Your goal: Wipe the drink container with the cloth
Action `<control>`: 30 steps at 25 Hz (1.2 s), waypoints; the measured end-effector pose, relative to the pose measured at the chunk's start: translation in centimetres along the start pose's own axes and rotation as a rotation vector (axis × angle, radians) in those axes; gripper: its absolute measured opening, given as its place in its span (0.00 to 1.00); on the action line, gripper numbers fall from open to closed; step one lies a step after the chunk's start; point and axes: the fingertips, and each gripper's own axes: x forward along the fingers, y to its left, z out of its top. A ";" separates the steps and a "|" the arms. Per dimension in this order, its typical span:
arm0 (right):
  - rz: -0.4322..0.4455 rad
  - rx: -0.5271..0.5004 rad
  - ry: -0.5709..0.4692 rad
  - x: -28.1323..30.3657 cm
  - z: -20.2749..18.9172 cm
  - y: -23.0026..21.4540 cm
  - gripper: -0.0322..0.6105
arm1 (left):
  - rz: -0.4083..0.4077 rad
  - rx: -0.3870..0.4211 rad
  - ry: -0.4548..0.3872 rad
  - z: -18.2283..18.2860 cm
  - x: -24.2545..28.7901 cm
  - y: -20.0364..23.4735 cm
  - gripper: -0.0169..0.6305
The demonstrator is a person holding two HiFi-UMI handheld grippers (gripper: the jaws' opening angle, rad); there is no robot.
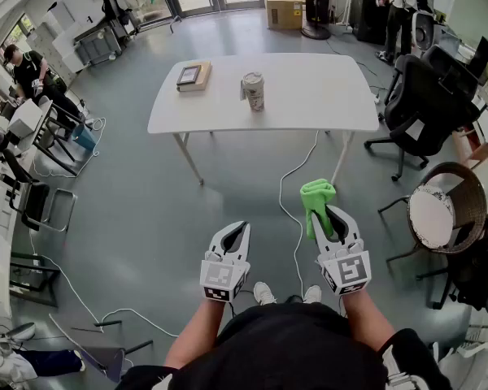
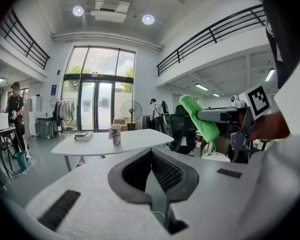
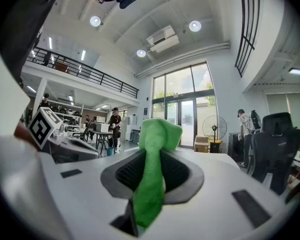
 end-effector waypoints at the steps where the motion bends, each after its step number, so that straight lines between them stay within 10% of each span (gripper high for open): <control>1: 0.000 -0.001 -0.003 0.0 0.1 0.4 0.19 | 0.000 -0.002 0.006 -0.1 -0.3 0.1 0.05; 30: 0.011 0.076 -0.006 6.5 -0.5 3.0 0.21 | 0.003 -0.029 0.041 -2.0 0.3 7.6 0.05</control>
